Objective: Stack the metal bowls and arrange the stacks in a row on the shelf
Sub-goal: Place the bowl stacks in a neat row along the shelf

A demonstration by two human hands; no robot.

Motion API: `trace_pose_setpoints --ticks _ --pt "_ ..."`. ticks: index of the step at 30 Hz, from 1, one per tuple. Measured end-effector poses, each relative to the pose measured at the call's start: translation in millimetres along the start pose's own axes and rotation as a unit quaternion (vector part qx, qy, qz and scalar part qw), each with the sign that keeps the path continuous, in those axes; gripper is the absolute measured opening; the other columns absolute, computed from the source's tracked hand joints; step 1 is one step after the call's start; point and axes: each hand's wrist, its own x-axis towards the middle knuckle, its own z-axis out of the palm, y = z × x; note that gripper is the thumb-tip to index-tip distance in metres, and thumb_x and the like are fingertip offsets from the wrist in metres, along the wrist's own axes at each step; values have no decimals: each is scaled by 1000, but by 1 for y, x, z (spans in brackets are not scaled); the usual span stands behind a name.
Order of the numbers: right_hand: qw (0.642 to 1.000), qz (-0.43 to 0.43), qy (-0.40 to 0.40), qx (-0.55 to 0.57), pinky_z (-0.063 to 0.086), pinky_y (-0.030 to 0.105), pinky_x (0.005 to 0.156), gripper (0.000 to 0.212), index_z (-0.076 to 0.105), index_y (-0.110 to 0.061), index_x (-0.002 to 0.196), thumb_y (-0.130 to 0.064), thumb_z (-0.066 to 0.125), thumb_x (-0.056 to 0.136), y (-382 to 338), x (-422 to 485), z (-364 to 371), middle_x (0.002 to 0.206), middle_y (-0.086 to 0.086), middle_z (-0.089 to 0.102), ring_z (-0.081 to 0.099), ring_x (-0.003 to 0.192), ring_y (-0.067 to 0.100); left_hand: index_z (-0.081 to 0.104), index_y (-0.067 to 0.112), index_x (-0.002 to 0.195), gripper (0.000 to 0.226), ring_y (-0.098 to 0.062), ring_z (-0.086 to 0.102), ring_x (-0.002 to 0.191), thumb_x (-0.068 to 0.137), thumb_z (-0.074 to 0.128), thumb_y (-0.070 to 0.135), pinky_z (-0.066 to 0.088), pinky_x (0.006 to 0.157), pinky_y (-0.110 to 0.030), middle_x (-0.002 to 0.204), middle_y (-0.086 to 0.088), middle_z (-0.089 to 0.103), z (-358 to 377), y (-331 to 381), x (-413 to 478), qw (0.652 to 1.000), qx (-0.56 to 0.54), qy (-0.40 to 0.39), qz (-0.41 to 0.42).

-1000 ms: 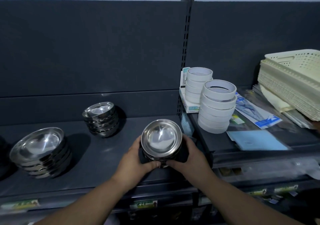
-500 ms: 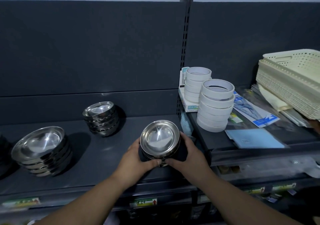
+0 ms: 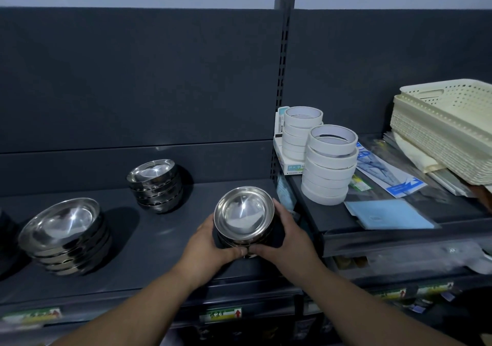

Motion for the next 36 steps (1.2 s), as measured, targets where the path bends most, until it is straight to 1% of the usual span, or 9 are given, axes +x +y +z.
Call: trace_pose_setpoints --ticks 4,8,12,18,21,25,27,30,36 --pt "1000 -4 10 2 27 -10 82 87 31 -56 121 -17 87 67 2 2 2 115 -45 40 34 105 -38 41 44 121 78 -7 49 119 61 89 28 36 96 -19 125 12 56 -2 2 2 1000 -4 3 4" --pt "1000 6 10 2 28 -9 84 93 29 -45 139 -26 86 68 5 2 5 121 -44 39 33 110 -35 40 44 126 86 -8 47 122 57 90 31 33 99 -19 129 10 54 -5 -1 6 1000 1 8 7" --pt "1000 14 8 -6 31 -9 80 88 32 -47 133 -29 87 66 5 -1 6 115 -41 46 36 105 -35 38 36 138 95 -7 45 125 58 90 32 33 101 -20 132 11 52 -6 -4 4 1000 11 -3 6" --pt "1000 13 15 -18 29 -10 80 87 33 -53 126 -22 87 65 8 -4 7 113 -44 43 35 104 -36 37 44 132 92 -4 51 122 59 89 25 37 102 -19 131 11 56 -3 -12 3 1000 -13 -16 1" --pt "999 21 16 -27 30 -10 78 85 30 -60 119 -23 87 66 9 -4 8 110 -44 45 35 101 -38 37 43 133 92 -2 53 119 61 88 19 37 101 -17 127 13 58 -3 -13 3 1000 -26 -13 3" --pt "999 23 14 -23 29 -10 77 88 31 -54 127 -22 87 67 9 -4 7 110 -45 43 34 99 -39 37 42 133 92 -3 53 120 60 88 22 38 105 -23 127 13 58 -3 -13 3 999 -28 -15 5" --pt "1000 18 11 -18 28 -11 78 88 32 -52 127 -21 87 66 6 -5 6 110 -46 41 33 100 -40 34 36 140 99 -1 51 121 58 89 26 37 106 -22 131 13 56 -4 -12 2 999 -31 -18 3" --pt "1000 15 19 -14 26 -11 79 84 30 -55 119 -22 87 67 3 -6 1 107 -50 36 30 98 -42 22 30 149 115 -1 45 126 58 91 30 34 106 -20 136 15 48 -8 -7 1 999 -39 -10 -1" --pt "999 0 29 -17 27 -9 81 73 38 -58 111 -23 86 69 1 -3 -1 105 -51 43 35 104 -37 28 29 148 106 -1 42 130 62 89 28 32 103 -17 141 13 47 -10 -1 1 999 -30 1 22"
